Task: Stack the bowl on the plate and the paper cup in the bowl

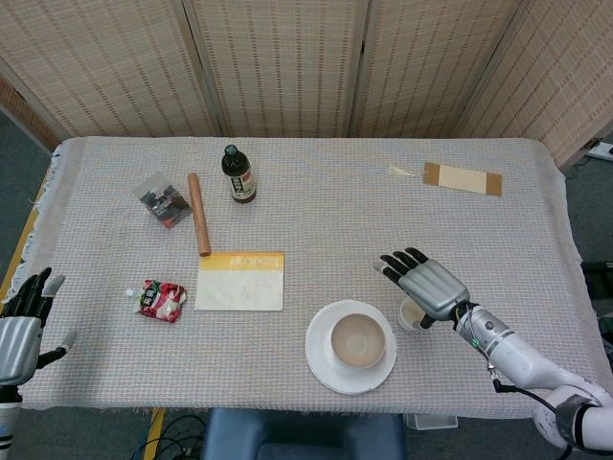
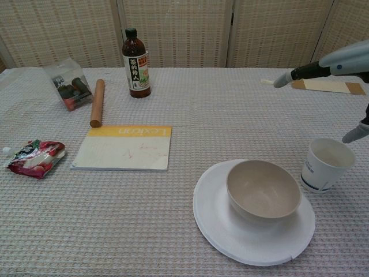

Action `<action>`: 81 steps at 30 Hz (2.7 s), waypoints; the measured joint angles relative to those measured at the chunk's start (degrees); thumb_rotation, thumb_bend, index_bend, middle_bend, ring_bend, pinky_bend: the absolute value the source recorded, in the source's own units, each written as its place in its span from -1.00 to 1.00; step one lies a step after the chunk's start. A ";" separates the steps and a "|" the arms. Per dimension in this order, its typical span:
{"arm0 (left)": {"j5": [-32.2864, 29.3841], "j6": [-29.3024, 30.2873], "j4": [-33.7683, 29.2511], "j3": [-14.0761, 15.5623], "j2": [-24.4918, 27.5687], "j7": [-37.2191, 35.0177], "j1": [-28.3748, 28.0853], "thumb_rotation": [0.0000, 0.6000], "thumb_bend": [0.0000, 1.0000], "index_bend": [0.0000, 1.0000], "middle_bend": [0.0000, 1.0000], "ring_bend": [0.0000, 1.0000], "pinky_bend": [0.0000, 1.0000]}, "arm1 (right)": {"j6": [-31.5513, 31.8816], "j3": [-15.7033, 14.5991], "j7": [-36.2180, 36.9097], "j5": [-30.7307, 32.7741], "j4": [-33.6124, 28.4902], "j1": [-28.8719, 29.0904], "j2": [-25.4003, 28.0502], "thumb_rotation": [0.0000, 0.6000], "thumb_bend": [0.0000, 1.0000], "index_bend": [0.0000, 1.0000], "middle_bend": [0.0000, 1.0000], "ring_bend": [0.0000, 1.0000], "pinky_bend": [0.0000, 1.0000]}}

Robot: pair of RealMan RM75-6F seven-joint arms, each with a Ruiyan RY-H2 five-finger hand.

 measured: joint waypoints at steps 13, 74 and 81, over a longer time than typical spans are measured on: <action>-0.14 -0.47 -0.05 0.17 -0.30 0.67 -0.28 1.00 -0.38 -1.00 -0.96 -1.00 -0.51 | -3.41 -2.14 0.58 0.52 1.27 -1.69 1.59 1.00 -0.91 -0.78 -1.00 -1.00 -1.00; 0.47 0.58 -1.15 0.61 -0.13 1.66 0.14 1.00 -0.38 -1.00 -0.96 -1.00 -0.51 | 0.65 3.73 7.97 -11.56 -1.16 -4.30 -4.84 1.00 -0.48 -0.28 -1.00 -1.00 -1.00; 0.59 1.55 -1.26 0.47 0.44 0.54 0.57 1.00 -0.38 -1.00 -0.96 -1.00 -0.51 | -1.31 3.67 3.94 -8.71 -1.21 -2.51 -7.51 1.00 -0.48 -0.28 -1.00 -1.00 -1.00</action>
